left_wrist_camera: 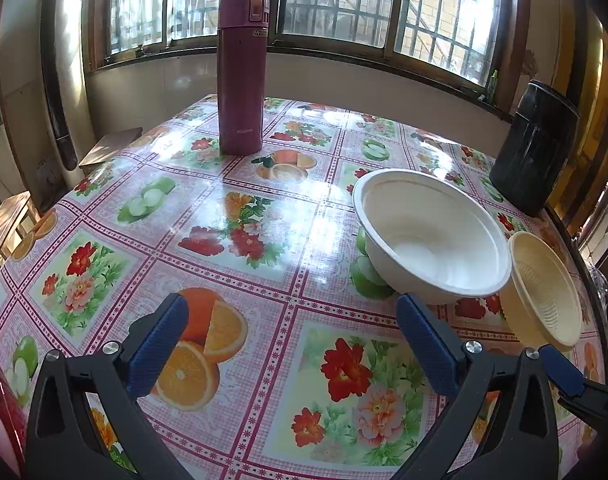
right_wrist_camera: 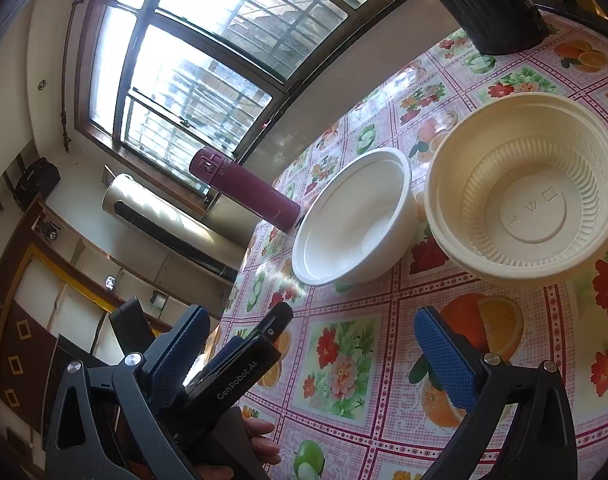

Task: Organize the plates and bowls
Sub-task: 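Move the left gripper to the rim of the second white foam bowl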

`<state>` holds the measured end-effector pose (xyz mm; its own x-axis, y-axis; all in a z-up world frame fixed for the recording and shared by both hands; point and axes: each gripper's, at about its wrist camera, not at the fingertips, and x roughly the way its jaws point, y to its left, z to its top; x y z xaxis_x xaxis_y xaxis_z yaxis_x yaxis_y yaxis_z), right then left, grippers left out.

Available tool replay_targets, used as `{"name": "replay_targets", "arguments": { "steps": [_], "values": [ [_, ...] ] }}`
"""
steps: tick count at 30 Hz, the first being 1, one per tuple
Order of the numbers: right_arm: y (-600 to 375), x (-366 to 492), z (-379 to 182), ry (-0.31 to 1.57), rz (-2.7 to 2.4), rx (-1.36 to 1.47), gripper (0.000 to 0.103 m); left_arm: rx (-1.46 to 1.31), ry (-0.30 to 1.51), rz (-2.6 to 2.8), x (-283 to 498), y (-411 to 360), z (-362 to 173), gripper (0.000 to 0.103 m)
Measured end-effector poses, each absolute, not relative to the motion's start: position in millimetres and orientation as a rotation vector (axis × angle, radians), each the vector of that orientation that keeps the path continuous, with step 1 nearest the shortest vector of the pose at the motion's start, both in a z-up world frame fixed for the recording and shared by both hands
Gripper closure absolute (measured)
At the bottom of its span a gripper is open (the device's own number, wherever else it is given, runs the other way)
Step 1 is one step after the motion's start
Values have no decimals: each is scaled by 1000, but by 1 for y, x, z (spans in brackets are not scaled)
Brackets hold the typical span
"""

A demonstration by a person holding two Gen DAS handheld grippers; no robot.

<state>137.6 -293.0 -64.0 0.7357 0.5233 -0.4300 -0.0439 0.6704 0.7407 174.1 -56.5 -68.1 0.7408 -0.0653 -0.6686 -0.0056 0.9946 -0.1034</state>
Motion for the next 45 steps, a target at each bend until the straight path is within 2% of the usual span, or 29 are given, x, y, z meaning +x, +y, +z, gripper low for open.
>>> {"name": "replay_targets", "arguments": {
  "steps": [16, 23, 28, 34, 45],
  "values": [
    [-302, 156, -62, 693, 318, 819, 1, -90, 779, -34, 181, -59, -69, 0],
    [-300, 201, -78, 742, 390, 1012, 1, 73, 777, 55, 210, -70, -52, 0],
    [-313, 214, -92, 734, 356, 1107, 1, -66, 873, 15, 241, -54, -43, 0],
    [-322, 213, -92, 709, 279, 1051, 1, -143, 956, -46, 260, -57, -39, 0],
    [-332, 214, -97, 705, 202, 992, 12, -38, 1066, -67, 275, -82, -47, 0]
  ]
}}
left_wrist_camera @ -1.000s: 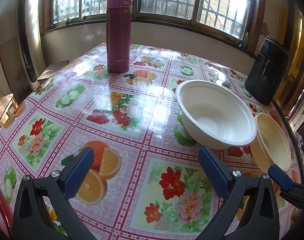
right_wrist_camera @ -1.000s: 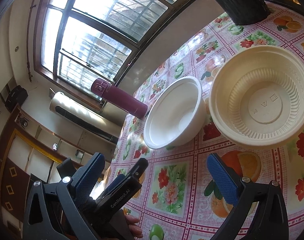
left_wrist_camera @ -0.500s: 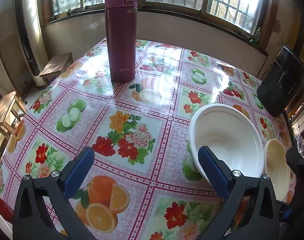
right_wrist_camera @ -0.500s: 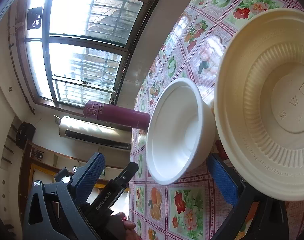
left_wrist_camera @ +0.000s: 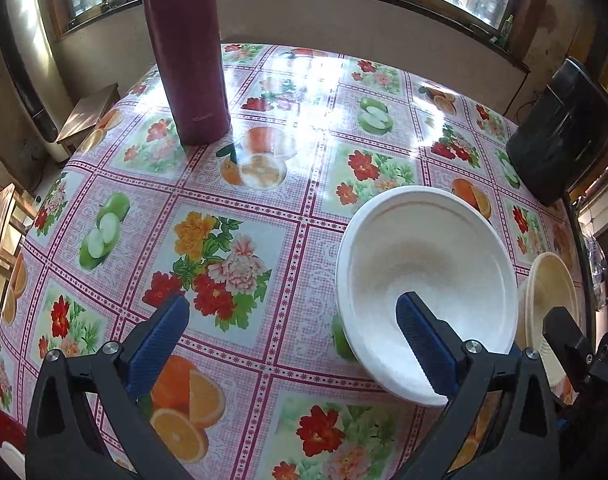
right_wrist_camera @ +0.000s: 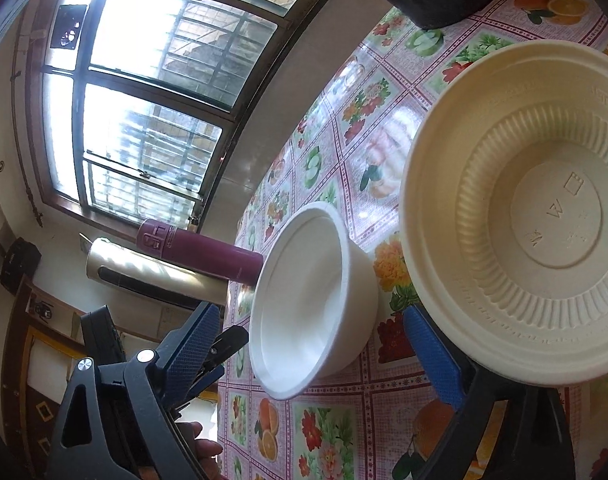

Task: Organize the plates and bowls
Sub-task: 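Move the left gripper to the rim of the second white foam bowl, then close the left gripper on the white foam bowl rim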

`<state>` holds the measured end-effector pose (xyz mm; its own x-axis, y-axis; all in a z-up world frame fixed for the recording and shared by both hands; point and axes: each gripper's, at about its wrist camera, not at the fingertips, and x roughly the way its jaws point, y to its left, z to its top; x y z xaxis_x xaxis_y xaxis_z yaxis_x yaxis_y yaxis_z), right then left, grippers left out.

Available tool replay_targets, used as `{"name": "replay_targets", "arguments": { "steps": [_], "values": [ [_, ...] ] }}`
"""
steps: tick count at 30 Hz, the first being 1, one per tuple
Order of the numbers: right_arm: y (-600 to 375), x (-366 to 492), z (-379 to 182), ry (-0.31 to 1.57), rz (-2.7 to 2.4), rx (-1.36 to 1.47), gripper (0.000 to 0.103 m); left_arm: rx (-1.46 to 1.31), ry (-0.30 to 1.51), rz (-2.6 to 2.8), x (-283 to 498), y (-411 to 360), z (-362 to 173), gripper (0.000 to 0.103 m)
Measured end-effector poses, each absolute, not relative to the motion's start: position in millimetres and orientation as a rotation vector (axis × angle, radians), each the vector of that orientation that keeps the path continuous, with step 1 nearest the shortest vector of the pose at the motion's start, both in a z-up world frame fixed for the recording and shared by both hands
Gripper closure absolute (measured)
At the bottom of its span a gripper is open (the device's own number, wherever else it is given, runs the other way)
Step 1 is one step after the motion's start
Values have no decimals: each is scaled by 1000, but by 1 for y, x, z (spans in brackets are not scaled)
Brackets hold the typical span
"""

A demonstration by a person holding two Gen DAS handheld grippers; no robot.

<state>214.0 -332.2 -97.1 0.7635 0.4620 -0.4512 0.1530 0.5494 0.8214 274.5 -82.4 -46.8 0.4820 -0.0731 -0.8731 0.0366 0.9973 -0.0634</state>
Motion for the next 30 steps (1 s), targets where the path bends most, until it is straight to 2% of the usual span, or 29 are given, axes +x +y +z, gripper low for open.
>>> {"name": "replay_targets", "arguments": {
  "steps": [7, 12, 15, 18, 21, 25, 29, 30],
  "values": [
    [-330, 216, -95, 697, 194, 952, 23, -60, 1123, -77, 275, -80, -56, 0],
    [-327, 216, -93, 689, 157, 887, 40, -105, 1141, -125, 278, -82, -57, 0],
    [-328, 217, -98, 699, 147, 891, 44, -106, 1172, -147, 281, -85, -62, 0],
    [-330, 219, -99, 703, 131, 877, 52, -114, 1175, -150, 281, -86, -64, 6],
    [-331, 219, -100, 701, 133, 886, 52, -138, 1182, -154, 282, -85, -65, 17],
    [-330, 219, -99, 699, 127, 869, 56, -187, 1179, -186, 280, -81, -60, 49],
    [-328, 220, -99, 703, 128, 867, 57, -192, 1172, -221, 278, -83, -56, 63],
    [-327, 220, -98, 702, 129, 865, 58, -197, 1179, -232, 278, -85, -57, 71]
  ]
}}
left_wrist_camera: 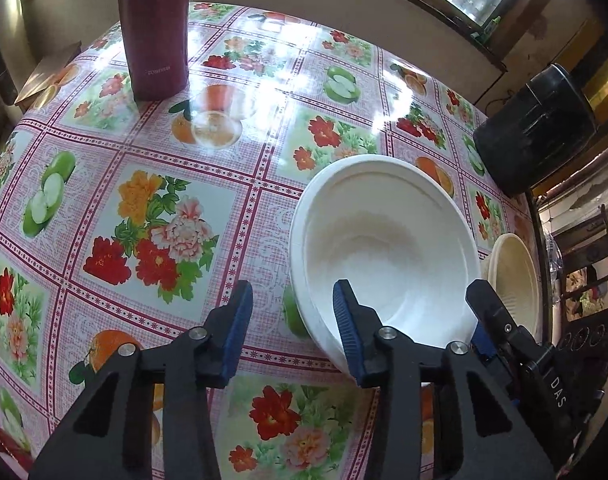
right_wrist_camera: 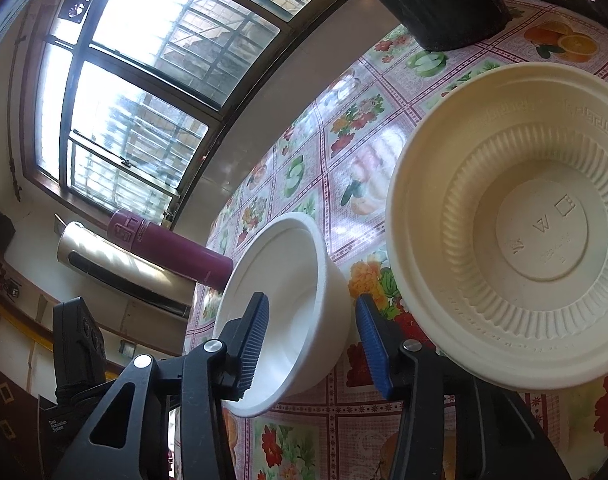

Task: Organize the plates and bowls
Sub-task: 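Close the left gripper on the white foam bowl rim, then lift the white foam bowl off the table with the left gripper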

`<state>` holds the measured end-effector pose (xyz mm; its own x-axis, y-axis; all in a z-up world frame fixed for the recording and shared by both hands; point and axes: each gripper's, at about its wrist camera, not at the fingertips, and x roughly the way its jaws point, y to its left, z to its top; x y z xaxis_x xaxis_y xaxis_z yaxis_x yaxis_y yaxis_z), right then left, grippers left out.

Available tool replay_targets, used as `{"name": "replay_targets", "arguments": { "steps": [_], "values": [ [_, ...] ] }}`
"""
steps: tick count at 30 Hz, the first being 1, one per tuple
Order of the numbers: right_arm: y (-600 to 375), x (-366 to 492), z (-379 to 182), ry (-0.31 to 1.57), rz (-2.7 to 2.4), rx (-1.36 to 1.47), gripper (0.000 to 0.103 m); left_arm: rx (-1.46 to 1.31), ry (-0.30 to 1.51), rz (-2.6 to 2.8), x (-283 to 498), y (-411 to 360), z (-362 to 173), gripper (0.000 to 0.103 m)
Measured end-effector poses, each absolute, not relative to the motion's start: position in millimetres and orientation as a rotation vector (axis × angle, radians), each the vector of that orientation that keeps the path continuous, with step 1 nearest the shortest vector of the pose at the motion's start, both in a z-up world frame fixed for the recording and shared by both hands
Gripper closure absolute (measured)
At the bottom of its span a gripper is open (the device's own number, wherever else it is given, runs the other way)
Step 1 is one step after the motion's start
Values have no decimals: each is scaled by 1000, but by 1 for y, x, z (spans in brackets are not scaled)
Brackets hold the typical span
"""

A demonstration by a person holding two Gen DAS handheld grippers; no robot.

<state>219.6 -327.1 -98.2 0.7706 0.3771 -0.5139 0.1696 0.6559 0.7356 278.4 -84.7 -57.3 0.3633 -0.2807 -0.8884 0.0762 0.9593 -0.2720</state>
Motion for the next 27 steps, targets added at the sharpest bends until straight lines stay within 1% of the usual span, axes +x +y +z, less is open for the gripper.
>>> {"name": "replay_targets", "arguments": {
  "steps": [1, 4, 6, 9, 14, 21, 27],
  "values": [
    [-327, 220, -97, 701, 130, 863, 59, -199, 1185, -239, 279, -86, -58, 78],
    [-326, 220, -96, 700, 125, 856, 67, -208, 1190, -265, 277, -88, -59, 88],
    [-326, 220, -96, 702, 118, 849, 76, -208, 1178, -266, 276, -89, -57, 91],
    [-325, 222, -98, 711, 122, 854, 83, -191, 1163, -276, 274, -91, -54, 92],
    [-326, 220, -99, 716, 102, 855, 93, -227, 1177, -287, 273, -84, -59, 93],
    [-323, 217, -95, 729, 92, 850, 94, -224, 1175, -288, 266, -83, -60, 93],
    [-321, 200, -93, 753, 99, 883, 93, -193, 1146, -290, 244, -80, -51, 93]
  ]
}}
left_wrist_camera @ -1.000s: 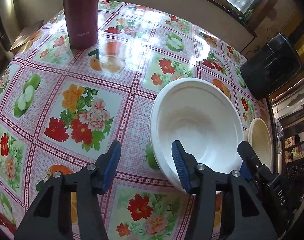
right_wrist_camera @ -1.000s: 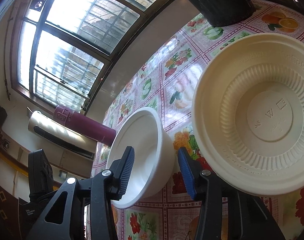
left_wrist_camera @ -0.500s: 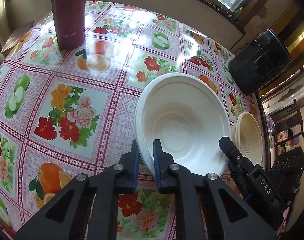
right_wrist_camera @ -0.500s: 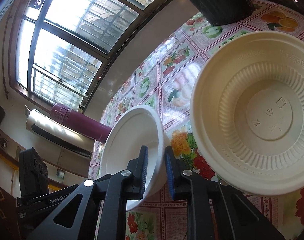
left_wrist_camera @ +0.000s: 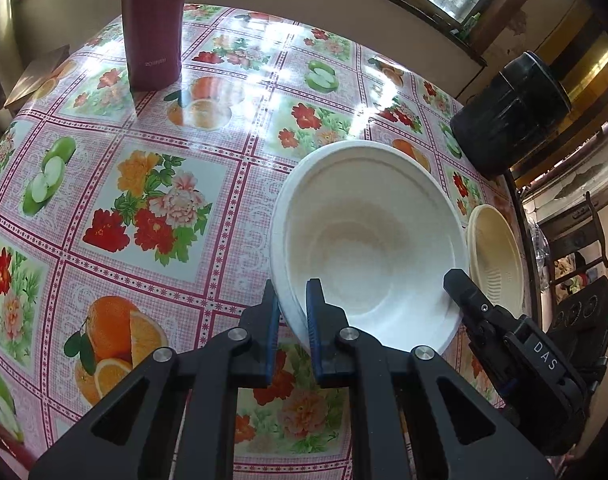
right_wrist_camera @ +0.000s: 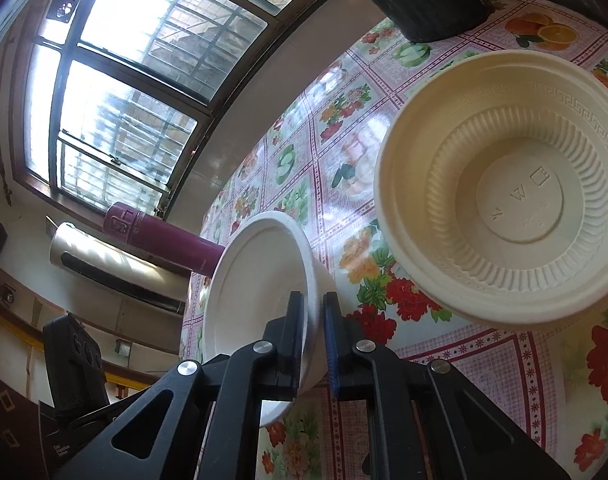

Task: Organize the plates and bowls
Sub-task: 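Lift the white foam bowl off the table with the left gripper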

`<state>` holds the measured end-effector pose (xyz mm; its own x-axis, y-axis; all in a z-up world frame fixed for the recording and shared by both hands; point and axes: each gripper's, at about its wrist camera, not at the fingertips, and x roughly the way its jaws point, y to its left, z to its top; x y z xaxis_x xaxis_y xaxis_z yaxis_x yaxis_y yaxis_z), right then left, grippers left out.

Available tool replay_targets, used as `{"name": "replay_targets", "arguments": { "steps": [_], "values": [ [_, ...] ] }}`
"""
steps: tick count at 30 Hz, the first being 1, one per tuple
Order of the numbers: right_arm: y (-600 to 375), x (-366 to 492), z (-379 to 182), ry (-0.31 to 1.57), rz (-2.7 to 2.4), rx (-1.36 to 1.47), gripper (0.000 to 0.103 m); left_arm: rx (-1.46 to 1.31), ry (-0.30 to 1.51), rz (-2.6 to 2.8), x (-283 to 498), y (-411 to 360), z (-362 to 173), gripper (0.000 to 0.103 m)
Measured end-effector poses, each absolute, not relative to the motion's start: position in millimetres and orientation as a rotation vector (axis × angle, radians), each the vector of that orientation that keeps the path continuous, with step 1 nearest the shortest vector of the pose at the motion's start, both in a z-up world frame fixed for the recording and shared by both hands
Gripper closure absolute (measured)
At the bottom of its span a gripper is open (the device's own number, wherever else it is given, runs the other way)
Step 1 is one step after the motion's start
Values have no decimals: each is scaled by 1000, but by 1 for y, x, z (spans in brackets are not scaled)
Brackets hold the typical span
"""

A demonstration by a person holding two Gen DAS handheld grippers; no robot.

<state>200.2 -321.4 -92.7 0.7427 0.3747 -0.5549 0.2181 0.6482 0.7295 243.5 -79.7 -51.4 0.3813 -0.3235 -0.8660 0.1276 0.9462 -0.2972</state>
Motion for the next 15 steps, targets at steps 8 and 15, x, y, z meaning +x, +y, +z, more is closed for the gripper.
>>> {"name": "replay_targets", "arguments": {
  "steps": [8, 15],
  "values": [
    [-316, 155, -83, 754, 137, 910, 93, -129, 1066, -294, 195, -74, -35, 93],
    [-301, 103, -66, 712, 185, 900, 93, -80, 965, -275, 147, -62, -19, 92]
  ]
}}
